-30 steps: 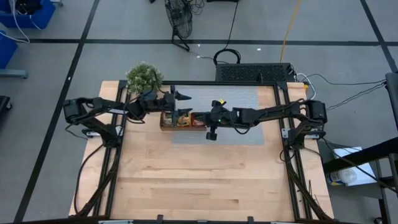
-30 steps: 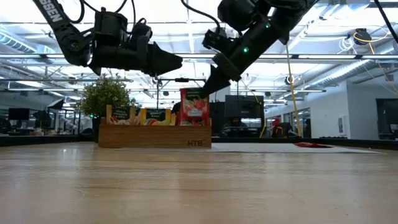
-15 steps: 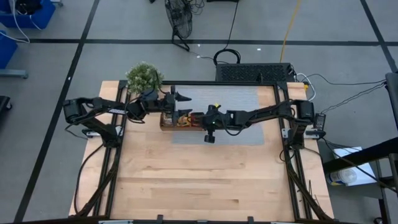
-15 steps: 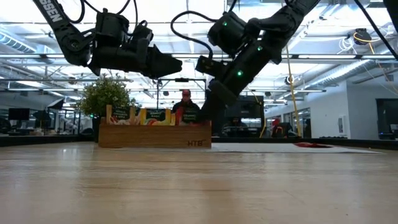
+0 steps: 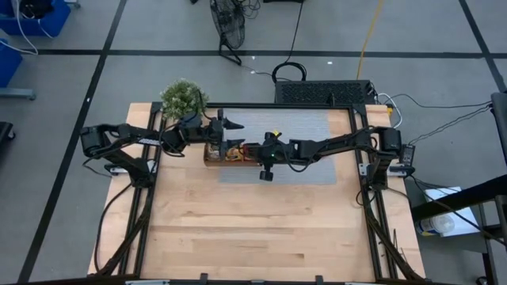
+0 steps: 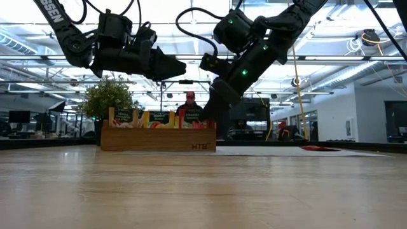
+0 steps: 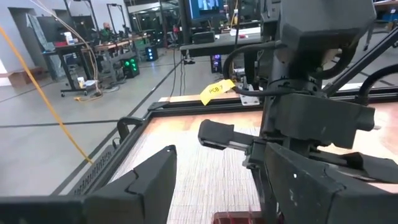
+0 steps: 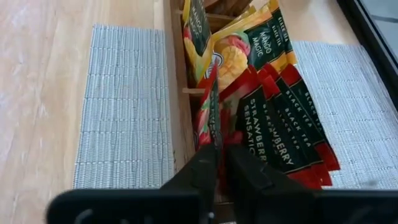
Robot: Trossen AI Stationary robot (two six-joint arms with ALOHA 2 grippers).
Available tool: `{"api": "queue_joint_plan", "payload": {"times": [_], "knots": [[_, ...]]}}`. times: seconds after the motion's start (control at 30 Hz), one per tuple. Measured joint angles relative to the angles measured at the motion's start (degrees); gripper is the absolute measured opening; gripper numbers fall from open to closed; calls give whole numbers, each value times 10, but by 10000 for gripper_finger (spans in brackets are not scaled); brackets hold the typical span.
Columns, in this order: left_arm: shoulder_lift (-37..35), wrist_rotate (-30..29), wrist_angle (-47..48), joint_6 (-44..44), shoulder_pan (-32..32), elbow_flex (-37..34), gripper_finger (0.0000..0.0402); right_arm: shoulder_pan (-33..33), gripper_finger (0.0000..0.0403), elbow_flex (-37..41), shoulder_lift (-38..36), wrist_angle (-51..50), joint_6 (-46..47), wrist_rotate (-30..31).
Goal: Pick & Place Tea
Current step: Put the red tea bag into the right section of the wooden organizer
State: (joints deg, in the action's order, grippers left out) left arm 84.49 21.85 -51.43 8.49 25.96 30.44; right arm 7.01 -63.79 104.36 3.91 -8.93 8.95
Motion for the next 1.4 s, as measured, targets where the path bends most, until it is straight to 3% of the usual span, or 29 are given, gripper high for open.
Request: {"api": "queue_joint_plan", "payload": {"times": [0.3,0.47,0.57,0.7,0.87,1.03,1.23,1.4], "knots": [[0,0,4,0,0,0,241,-1,124,0,-6,6,3,48],[0,0,8,0,0,0,235,-9,156,0,-42,1,-9,53],[0,0,7,0,0,0,235,-12,167,0,-69,-31,-10,74],[0,0,7,1,0,0,235,-15,178,0,-99,-156,27,125],[0,0,8,2,0,0,232,-14,181,0,-137,-379,160,153],[0,0,7,8,0,0,236,-1,177,30,-156,-506,302,166],[0,0,7,8,0,0,228,59,187,91,-157,-517,369,106],[0,0,7,5,0,0,224,113,189,139,-157,-478,366,103]]}}
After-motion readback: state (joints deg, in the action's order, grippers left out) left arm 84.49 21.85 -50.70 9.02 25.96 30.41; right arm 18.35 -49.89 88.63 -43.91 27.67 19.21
